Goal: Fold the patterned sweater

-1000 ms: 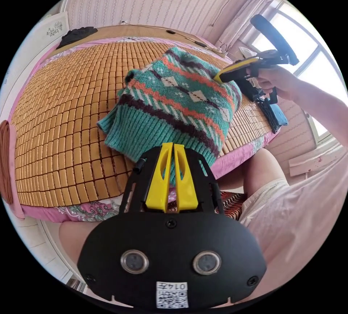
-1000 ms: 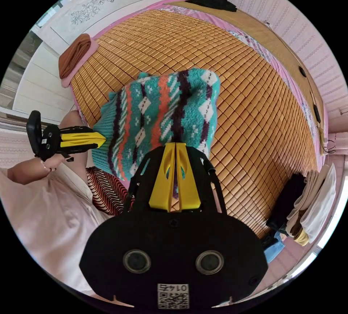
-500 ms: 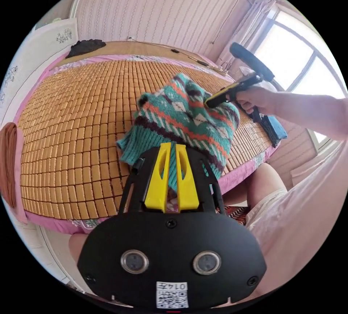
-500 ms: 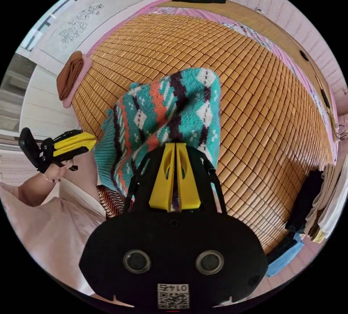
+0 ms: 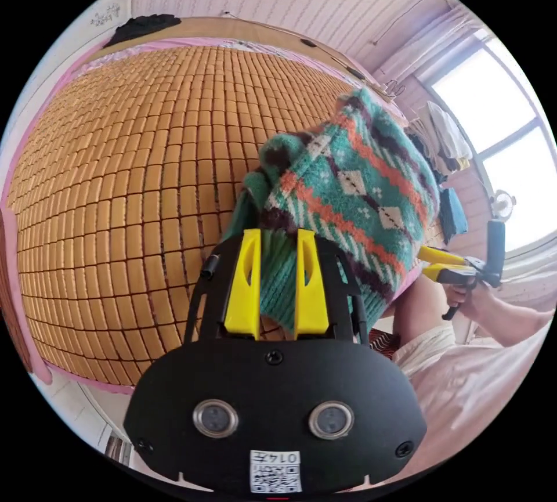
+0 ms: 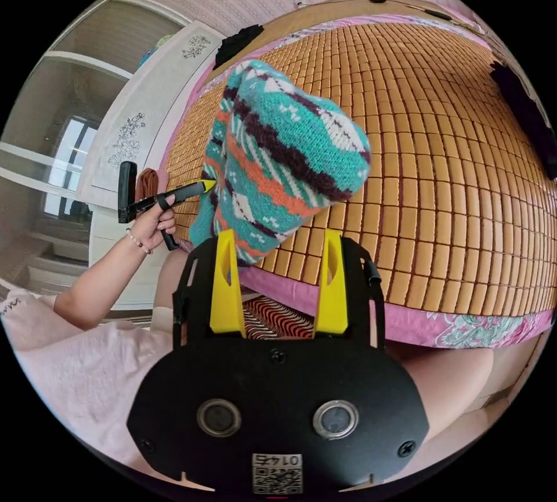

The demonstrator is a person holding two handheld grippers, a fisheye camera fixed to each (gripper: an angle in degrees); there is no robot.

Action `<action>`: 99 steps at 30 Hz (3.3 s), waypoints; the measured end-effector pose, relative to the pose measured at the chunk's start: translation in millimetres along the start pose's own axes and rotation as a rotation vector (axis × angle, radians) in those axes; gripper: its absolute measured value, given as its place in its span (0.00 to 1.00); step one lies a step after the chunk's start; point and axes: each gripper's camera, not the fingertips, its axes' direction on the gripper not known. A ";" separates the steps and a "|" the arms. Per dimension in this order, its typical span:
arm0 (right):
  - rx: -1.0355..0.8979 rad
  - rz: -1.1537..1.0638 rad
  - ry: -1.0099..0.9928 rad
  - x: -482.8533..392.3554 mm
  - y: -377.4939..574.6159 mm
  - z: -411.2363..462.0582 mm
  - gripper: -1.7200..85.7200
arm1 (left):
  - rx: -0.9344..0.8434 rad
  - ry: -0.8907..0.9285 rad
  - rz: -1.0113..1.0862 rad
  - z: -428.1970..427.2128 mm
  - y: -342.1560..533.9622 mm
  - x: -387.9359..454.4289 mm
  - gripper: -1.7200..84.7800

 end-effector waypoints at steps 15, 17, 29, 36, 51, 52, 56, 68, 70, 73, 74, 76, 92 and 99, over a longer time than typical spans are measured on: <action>0.002 0.104 -0.128 76.4 -8.3 -20.0 0.20 | 0.169 -0.156 0.193 -44.8 72.8 60.5 0.07; 0.007 0.090 -0.128 75.9 -9.4 -22.2 0.19 | 0.214 -0.193 0.186 -56.1 55.7 56.0 0.08; -0.072 0.081 -0.157 79.8 -23.5 1.0 0.22 | 0.047 -0.370 0.086 -14.5 -11.6 -4.5 0.25; -0.159 0.186 -0.279 77.0 -27.7 45.6 0.19 | -0.056 -0.037 0.173 -21.2 -34.2 -29.0 0.10; 0.036 0.232 -0.194 177.5 -0.2 -33.7 0.21 | -0.199 0.319 0.097 -68.0 85.7 49.2 0.14; 0.058 0.221 -0.186 177.1 -1.1 -36.3 0.21 | -0.170 0.303 0.087 -76.5 86.3 48.7 0.15; 0.067 0.122 -0.109 164.2 -19.6 -23.0 0.25 | 0.133 0.117 0.057 -144.0 83.1 56.4 0.23; 0.061 0.064 -0.248 150.8 -38.3 38.8 0.22 | -0.043 0.129 -0.010 -87.2 -12.8 14.1 0.30; 0.063 0.090 -0.283 152.2 -37.0 49.8 0.23 | -0.049 0.176 0.004 -87.8 -17.5 9.0 0.29; 0.050 0.174 -0.409 159.8 -35.6 72.7 0.23 | -0.050 0.187 0.009 -98.2 -19.9 2.6 0.26; 0.039 0.192 -0.460 160.9 -35.6 80.6 0.22 | -0.046 0.194 -0.001 -103.2 -20.2 -2.5 0.23; -0.017 0.184 -0.489 154.1 -40.4 90.4 0.21 | -0.033 0.260 -0.016 -113.6 -21.4 -10.6 0.18; -0.250 -0.744 -0.380 -149.8 -117.9 101.9 0.14 | 0.430 0.266 -0.395 -253.6 94.3 -95.5 0.15; -0.432 -1.047 -0.673 -374.8 -173.6 179.4 0.14 | 0.755 -0.067 -0.568 -448.6 202.2 -139.6 0.15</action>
